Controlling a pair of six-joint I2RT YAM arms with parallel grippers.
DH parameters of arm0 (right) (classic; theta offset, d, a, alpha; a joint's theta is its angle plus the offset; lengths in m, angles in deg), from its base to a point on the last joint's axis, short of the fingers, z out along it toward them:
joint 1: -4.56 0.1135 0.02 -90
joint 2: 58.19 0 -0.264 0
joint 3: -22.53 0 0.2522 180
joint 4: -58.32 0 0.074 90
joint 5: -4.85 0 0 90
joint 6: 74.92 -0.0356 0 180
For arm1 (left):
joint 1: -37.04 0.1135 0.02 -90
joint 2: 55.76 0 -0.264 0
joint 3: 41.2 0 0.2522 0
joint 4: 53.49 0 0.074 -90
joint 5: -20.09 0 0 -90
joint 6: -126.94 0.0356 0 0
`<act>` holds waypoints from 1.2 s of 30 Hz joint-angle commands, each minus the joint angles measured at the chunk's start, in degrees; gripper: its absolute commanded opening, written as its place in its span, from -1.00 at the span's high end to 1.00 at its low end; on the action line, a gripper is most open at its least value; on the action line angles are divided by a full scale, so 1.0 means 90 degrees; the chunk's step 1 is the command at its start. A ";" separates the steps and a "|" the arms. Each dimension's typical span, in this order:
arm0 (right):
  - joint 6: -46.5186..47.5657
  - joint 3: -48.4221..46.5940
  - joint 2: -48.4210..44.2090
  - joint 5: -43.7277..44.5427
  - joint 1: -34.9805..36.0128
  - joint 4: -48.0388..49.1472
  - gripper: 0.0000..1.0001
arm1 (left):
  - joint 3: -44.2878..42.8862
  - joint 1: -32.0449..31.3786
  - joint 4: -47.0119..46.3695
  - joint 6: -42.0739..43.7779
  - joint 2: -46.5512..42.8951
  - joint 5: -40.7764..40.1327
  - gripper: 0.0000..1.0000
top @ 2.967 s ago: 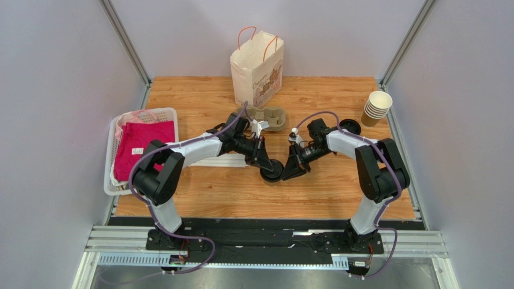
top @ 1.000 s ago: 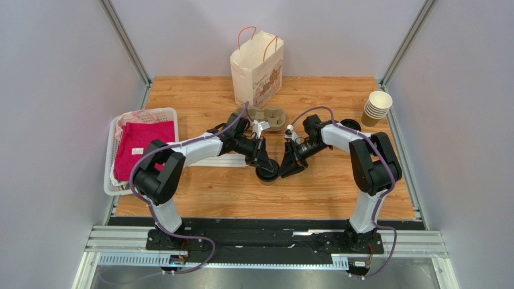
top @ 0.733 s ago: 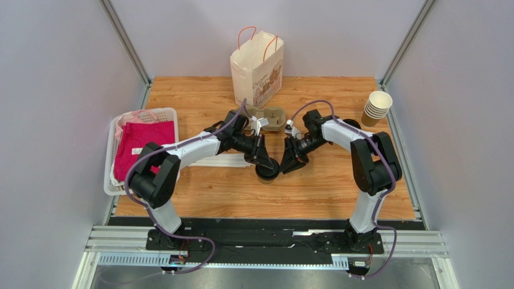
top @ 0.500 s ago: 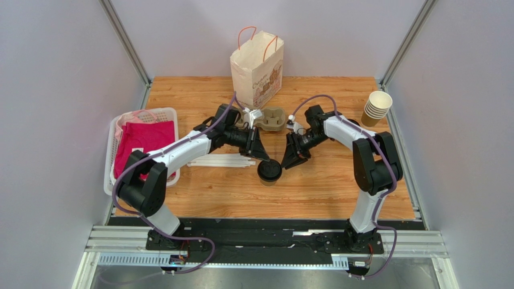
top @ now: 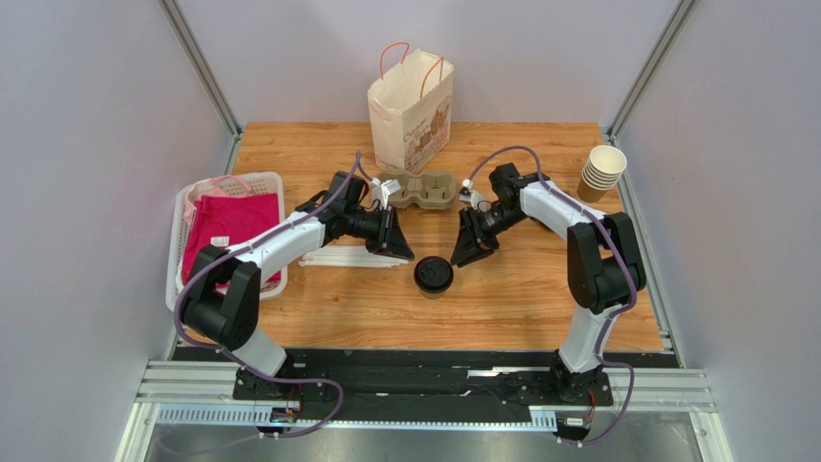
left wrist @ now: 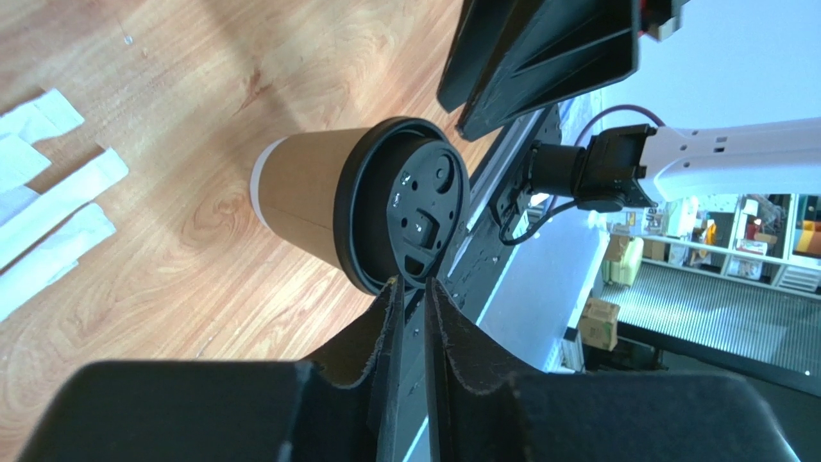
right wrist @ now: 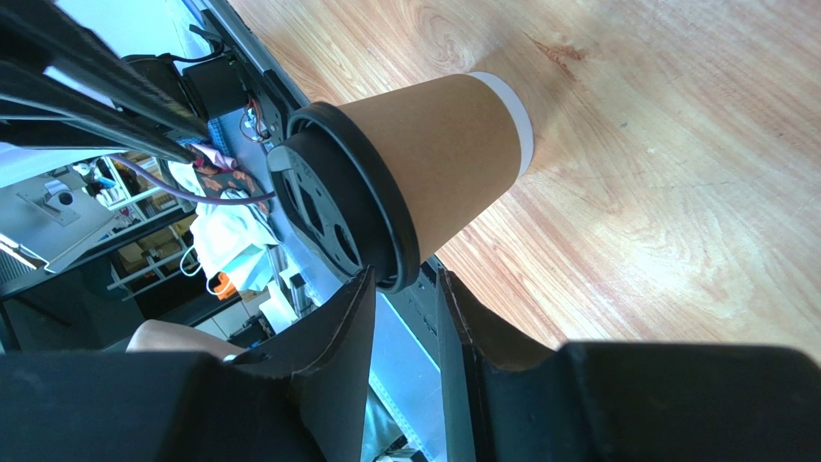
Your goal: Pack the takeout coffee
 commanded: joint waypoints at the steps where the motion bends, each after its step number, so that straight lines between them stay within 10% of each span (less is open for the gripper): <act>1: 0.0073 -0.0046 -0.0315 -0.0165 0.0004 -0.0029 0.35 | 0.0043 -0.0146 -0.0091 0.0067 -0.0017 0.0232 0.54; 36: -0.0367 0.0824 0.0232 0.0635 0.0083 0.0928 0.86 | -0.0182 -0.0469 0.0388 0.0214 0.1009 -0.0510 0.28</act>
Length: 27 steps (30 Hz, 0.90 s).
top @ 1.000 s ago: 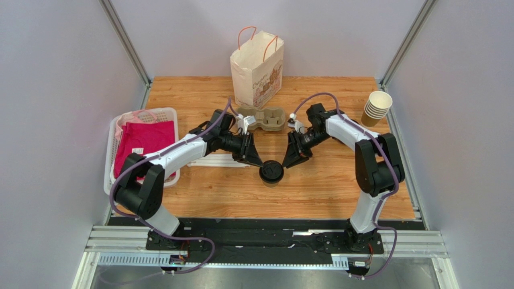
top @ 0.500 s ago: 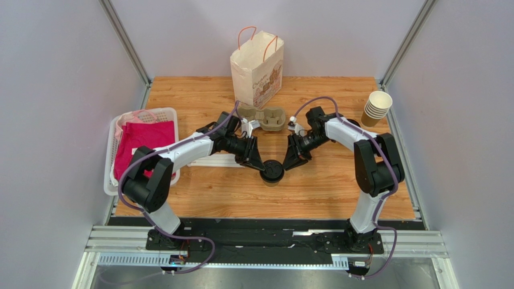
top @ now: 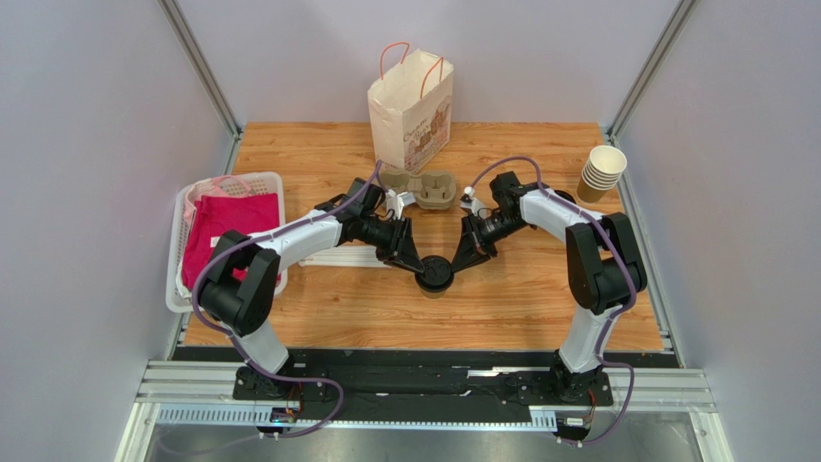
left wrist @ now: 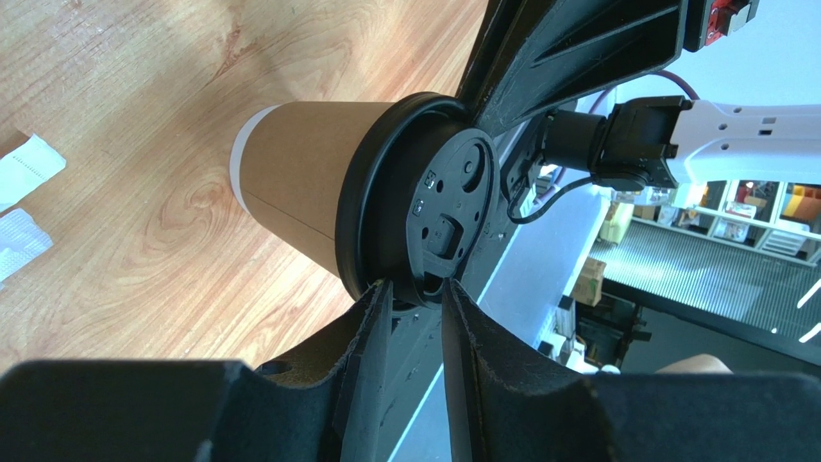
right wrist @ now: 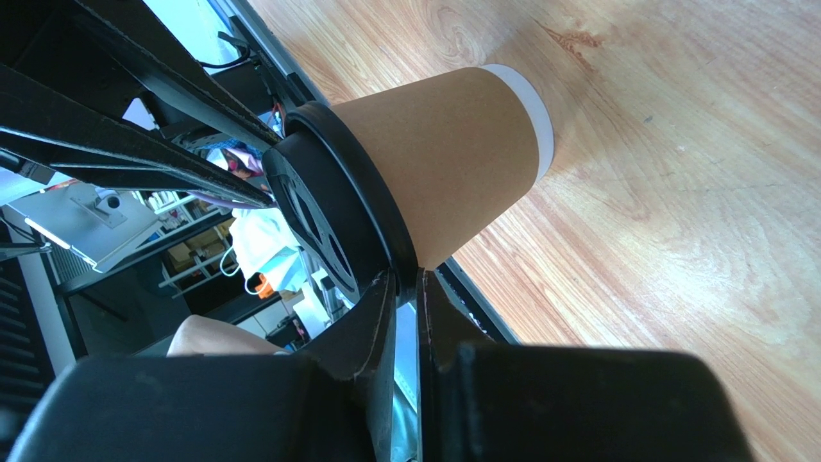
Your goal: Pack the takeout coffee
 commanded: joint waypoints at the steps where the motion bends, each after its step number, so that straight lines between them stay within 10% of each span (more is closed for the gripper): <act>1: 0.0138 0.0222 0.0252 0.0932 0.0029 0.0307 0.85 | 0.0005 0.0010 0.0087 0.0121 0.0271 -0.0394 0.28; 5: 0.0304 -0.0099 -0.0031 0.0668 0.0029 0.0053 0.68 | -0.0151 0.0010 -0.0070 0.0043 0.0115 -0.0119 0.27; 10: 0.0382 -0.0511 -0.0363 0.0395 0.0029 -0.0191 -0.08 | -0.0210 -0.0009 -0.0265 -0.0113 -0.0110 0.0203 0.14; 27: 0.1299 -0.1087 -0.1603 0.0843 0.0262 -0.0768 -0.67 | -0.0610 0.0078 0.0037 0.0364 -0.1076 0.0398 0.00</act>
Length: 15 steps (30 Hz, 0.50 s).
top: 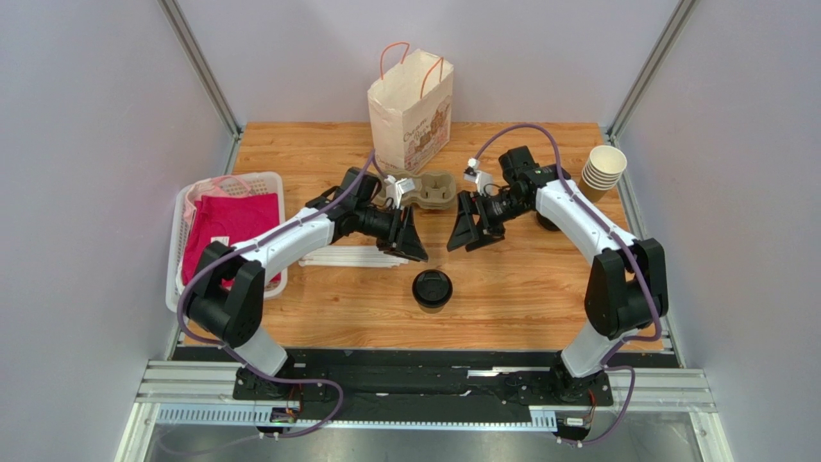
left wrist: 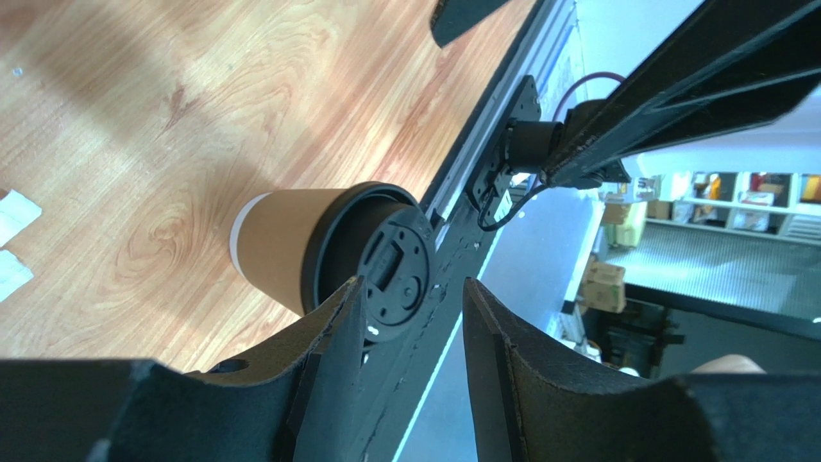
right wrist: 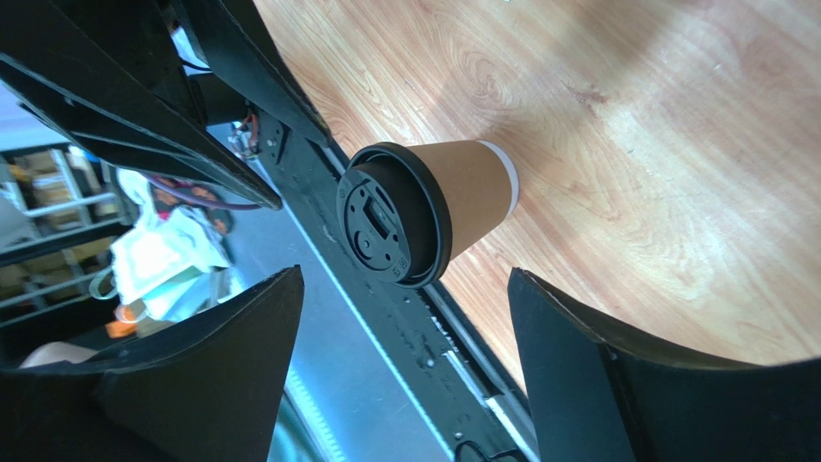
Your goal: Pack the takeout coffee
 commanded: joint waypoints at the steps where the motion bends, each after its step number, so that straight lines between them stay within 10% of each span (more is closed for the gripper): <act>1: 0.0712 -0.0240 -0.0618 0.0510 0.0331 -0.0148 -0.77 | -0.0416 0.0202 0.0171 0.0467 -0.0688 0.0262 0.00; 15: 0.1943 -0.0376 -0.0961 0.3656 0.2860 0.0008 -0.89 | -0.0046 0.3014 0.0962 0.0566 -0.2632 0.0517 -0.05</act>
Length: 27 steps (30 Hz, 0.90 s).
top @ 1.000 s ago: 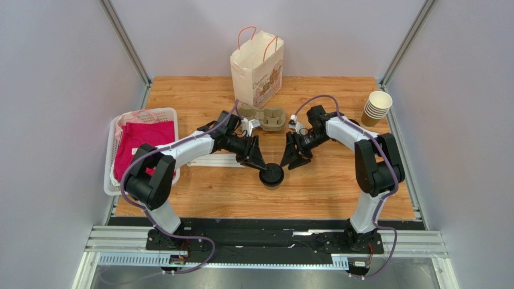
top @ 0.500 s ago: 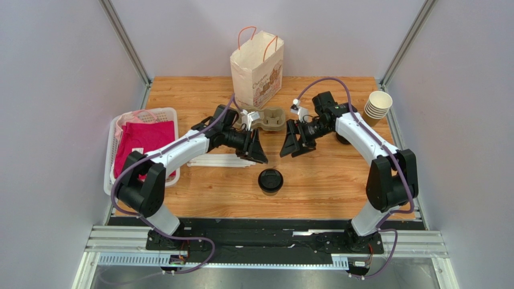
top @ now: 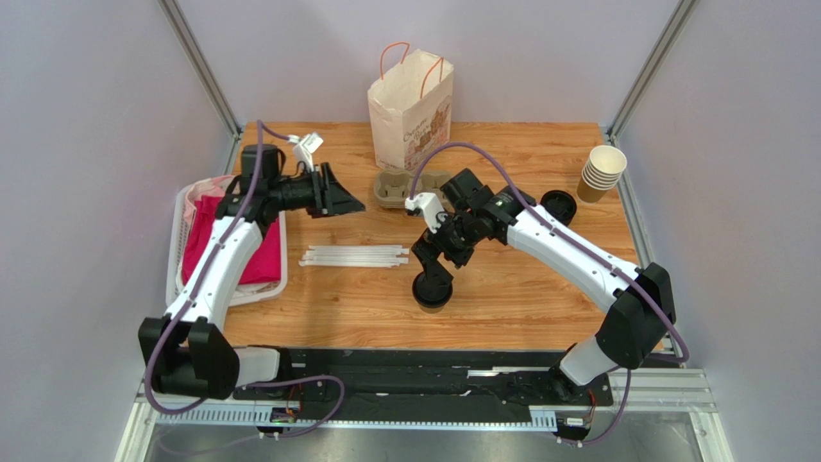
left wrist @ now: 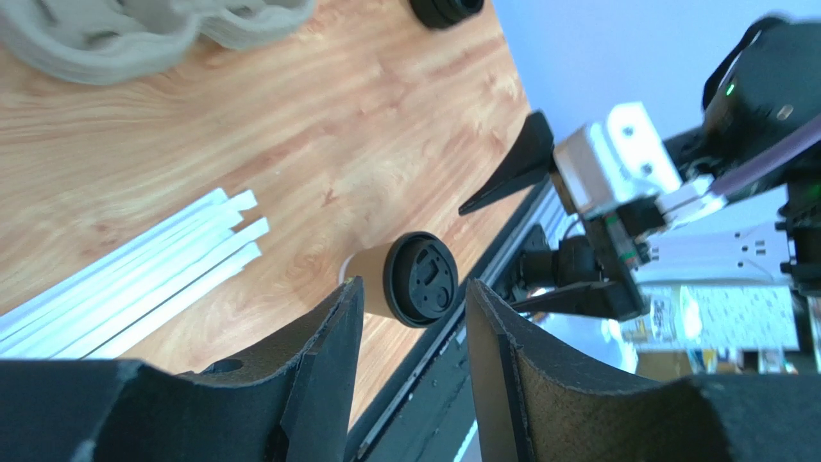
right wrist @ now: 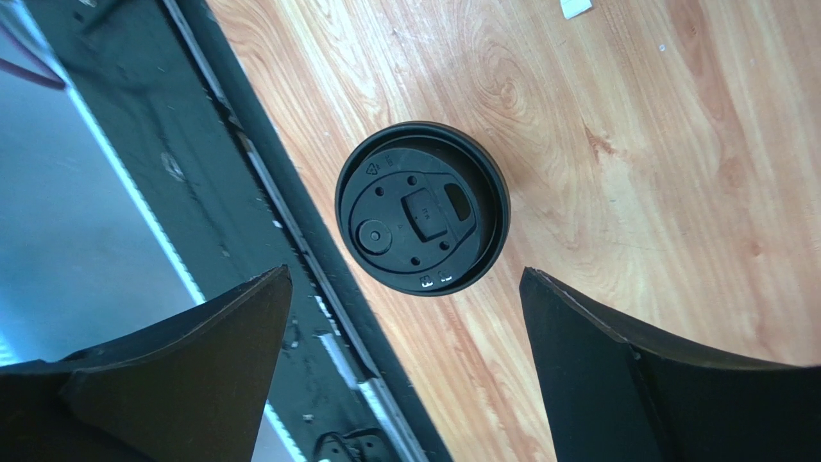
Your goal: Pack the takeout coffee
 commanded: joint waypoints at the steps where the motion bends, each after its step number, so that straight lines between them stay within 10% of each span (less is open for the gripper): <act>1: 0.0475 -0.0206 0.0001 0.1114 0.0403 0.0127 -0.89 | 0.0216 0.0439 0.0187 0.0043 -0.0670 0.0194 -0.04; 27: 0.0855 0.0067 0.0509 0.2326 0.1624 0.0478 -1.00 | 0.0647 0.0449 -0.0067 -0.0182 -0.0895 0.0203 -0.07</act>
